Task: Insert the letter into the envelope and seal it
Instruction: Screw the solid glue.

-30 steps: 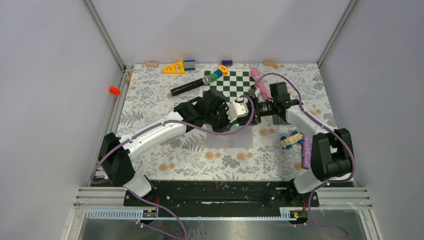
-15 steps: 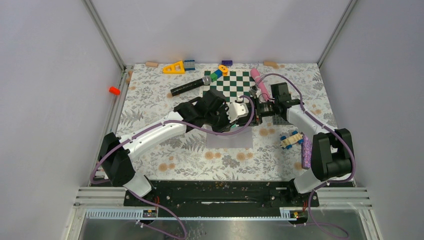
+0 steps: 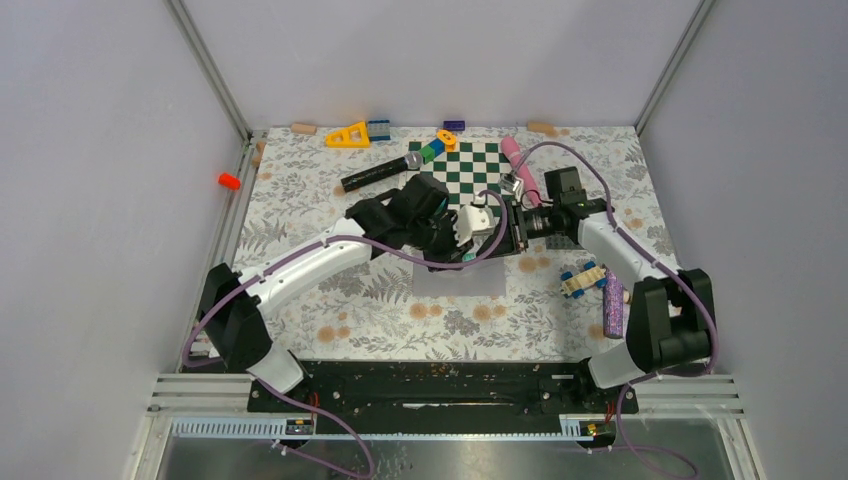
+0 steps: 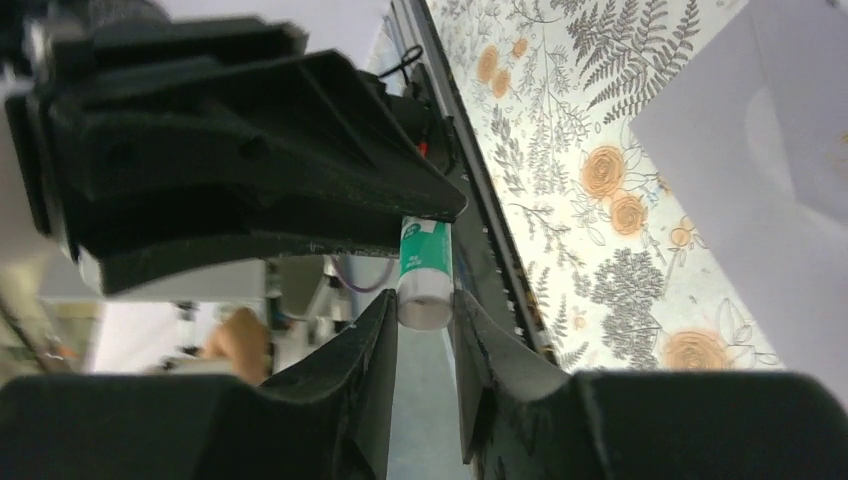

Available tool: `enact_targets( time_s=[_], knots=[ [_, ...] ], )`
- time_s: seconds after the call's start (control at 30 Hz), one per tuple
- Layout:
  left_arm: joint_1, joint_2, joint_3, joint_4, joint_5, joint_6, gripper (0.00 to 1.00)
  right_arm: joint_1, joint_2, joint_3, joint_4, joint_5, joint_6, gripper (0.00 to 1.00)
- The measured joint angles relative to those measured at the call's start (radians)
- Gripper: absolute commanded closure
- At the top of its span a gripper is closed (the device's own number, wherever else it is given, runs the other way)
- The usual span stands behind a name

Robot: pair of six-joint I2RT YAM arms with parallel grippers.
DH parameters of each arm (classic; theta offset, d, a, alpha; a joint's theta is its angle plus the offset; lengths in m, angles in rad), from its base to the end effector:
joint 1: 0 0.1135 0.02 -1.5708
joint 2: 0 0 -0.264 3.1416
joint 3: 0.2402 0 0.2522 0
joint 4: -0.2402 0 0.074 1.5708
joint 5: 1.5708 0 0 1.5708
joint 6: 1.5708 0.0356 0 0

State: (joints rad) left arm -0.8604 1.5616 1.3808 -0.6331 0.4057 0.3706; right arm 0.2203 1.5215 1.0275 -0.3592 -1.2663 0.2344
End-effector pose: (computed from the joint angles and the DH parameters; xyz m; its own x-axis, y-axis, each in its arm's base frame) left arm 0.2128 -0.2689 0.3149 -0.1256 0.6563 -0.7440 0.9857 0.1674 -0.0187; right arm 0.2920 0.1002 0.2501 -0.8725 -0.1240 -0.4727 -0.4884 0.1895 0.8518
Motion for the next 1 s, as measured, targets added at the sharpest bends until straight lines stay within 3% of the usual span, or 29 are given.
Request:
enact_targets(
  time_s=[0.2,0.27,0.4,0.47,0.6,0.83,1.0],
  knots=[
    [0.005,0.026,0.059,-0.083,0.23,0.071,1.0,0.002,-0.158,0.002,-0.255,-0.011,-0.492,0.73],
    [0.005,0.034,0.073,-0.103,0.291,0.09,1.0,0.006,-0.219,0.0,-0.319,-0.007,-0.64,0.6],
    [0.003,0.05,0.089,-0.184,0.397,0.126,1.0,0.032,-0.365,-0.047,-0.315,0.026,-0.808,0.24],
    [0.001,0.063,0.089,-0.231,0.422,0.132,1.0,0.036,-0.421,-0.079,-0.266,0.05,-0.793,0.15],
    [-0.002,0.072,0.088,-0.252,0.416,0.118,1.0,0.036,-0.438,-0.101,-0.167,0.108,-0.674,0.13],
    [-0.002,0.038,0.039,-0.138,0.242,0.035,1.0,-0.014,-0.25,-0.04,-0.103,0.145,-0.28,0.29],
    [-0.002,0.03,0.015,-0.049,0.059,-0.018,1.0,-0.05,-0.096,-0.026,-0.08,0.121,-0.044,0.32]
  ],
)
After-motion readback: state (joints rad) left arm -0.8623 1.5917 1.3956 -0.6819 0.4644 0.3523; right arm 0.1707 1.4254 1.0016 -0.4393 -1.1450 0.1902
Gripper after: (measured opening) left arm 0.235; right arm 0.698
